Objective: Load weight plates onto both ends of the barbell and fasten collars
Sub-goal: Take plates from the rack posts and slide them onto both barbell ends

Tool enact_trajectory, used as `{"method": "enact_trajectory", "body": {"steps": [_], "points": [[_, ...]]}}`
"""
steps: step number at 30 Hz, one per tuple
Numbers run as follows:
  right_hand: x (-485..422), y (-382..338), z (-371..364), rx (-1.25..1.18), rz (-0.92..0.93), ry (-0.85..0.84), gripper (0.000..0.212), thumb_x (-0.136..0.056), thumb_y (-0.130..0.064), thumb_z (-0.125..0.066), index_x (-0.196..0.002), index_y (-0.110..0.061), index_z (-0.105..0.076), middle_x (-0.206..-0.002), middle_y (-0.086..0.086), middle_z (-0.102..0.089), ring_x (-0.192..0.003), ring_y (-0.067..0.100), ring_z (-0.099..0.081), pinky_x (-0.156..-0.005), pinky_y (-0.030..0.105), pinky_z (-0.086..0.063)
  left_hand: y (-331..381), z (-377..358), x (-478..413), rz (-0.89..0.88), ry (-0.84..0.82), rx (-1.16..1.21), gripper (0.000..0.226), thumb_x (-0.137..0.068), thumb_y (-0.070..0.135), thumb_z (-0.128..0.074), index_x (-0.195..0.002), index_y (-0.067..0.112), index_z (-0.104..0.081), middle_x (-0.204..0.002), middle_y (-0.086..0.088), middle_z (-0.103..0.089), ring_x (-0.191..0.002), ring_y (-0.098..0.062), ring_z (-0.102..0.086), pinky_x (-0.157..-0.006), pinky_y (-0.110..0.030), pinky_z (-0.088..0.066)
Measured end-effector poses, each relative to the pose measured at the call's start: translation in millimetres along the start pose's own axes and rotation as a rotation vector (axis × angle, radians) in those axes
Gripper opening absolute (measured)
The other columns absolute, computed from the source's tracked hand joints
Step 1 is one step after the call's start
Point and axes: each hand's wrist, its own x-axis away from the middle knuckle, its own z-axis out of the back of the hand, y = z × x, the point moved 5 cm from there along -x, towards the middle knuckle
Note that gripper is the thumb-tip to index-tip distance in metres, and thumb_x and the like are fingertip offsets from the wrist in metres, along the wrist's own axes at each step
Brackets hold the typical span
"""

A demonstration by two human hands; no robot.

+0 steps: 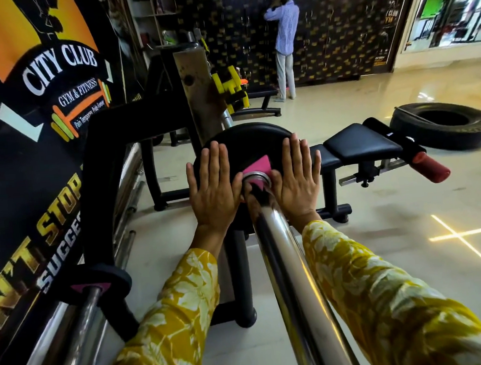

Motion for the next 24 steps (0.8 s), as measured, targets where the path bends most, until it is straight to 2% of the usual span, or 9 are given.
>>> {"method": "enact_trajectory", "body": {"steps": [1, 3, 4, 6, 13, 20, 24], "points": [[0, -1, 1, -0.013, -0.008, -0.042, 0.056, -0.098, -0.042, -0.015, -0.148, -0.020, -0.004, -0.148, 0.006, -0.025, -0.143, 0.008, 0.005, -0.116, 0.032, 0.004, -1, 1, -2, 0.005, -0.028, 0.012, 0.060, -0.101, 0.043, -0.019, -0.148, 0.015, 0.007, -0.157, -0.001, 0.015, -0.143, -0.012, 0.011, -0.116, -0.038, 0.003], [-1, -2, 7, -0.050, -0.022, -0.127, 0.056, -0.097, -0.042, -0.020, -0.146, -0.015, -0.015, -0.150, 0.007, -0.028, -0.143, 0.014, -0.007, -0.116, 0.032, 0.001, -1, 6, -5, 0.030, -0.089, 0.084, 0.058, -0.101, 0.042, -0.020, -0.148, 0.017, 0.004, -0.157, -0.007, -0.007, -0.143, -0.012, 0.007, -0.116, -0.038, 0.000], [-1, -3, 12, -0.075, -0.034, -0.166, 0.057, -0.096, -0.042, -0.023, -0.145, -0.013, -0.017, -0.150, 0.007, -0.027, -0.141, 0.016, -0.013, -0.115, 0.031, 0.000, 0, 11, -7, 0.054, -0.119, 0.132, 0.057, -0.100, 0.042, -0.021, -0.148, 0.017, -0.002, -0.154, -0.009, -0.020, -0.144, -0.013, 0.001, -0.116, -0.038, -0.002], [-2, -6, 28, -0.131, -0.052, -0.230, 0.057, -0.095, -0.040, -0.027, -0.145, -0.013, -0.021, -0.151, 0.007, -0.026, -0.140, 0.015, -0.016, -0.115, 0.030, -0.001, 2, 25, -11, 0.093, -0.168, 0.212, 0.055, -0.100, 0.041, -0.021, -0.146, 0.011, -0.015, -0.149, -0.014, -0.033, -0.141, -0.018, -0.015, -0.116, -0.037, -0.005], [6, -5, 122, -0.206, -0.067, -0.309, 0.055, -0.096, -0.040, -0.021, -0.146, -0.016, -0.017, -0.154, 0.001, -0.019, -0.142, 0.012, -0.010, -0.114, 0.024, 0.006, 14, 107, -8, 0.121, -0.252, 0.315, 0.056, -0.100, 0.041, -0.021, -0.140, 0.005, -0.034, -0.146, -0.015, -0.039, -0.137, -0.024, -0.030, -0.115, -0.037, -0.009], [39, -13, 249, -0.324, 0.002, -0.299, 0.053, -0.096, -0.039, -0.023, -0.145, -0.019, -0.021, -0.153, -0.001, -0.019, -0.141, 0.008, -0.007, -0.115, 0.024, 0.004, 33, 232, 21, 0.155, -0.230, 0.318, 0.057, -0.099, 0.041, -0.020, -0.140, 0.004, -0.034, -0.146, -0.015, -0.039, -0.137, -0.023, -0.031, -0.116, -0.039, -0.013], [77, -30, 313, -0.376, 0.000, -0.328, 0.053, -0.096, -0.038, -0.023, -0.144, -0.017, -0.025, -0.153, 0.002, -0.024, -0.141, 0.013, -0.013, -0.115, 0.030, -0.002, 47, 302, 48, 0.182, -0.242, 0.311, 0.055, -0.099, 0.039, -0.023, -0.140, 0.003, -0.035, -0.145, -0.015, -0.040, -0.136, -0.025, -0.033, -0.115, -0.043, -0.018]]}}
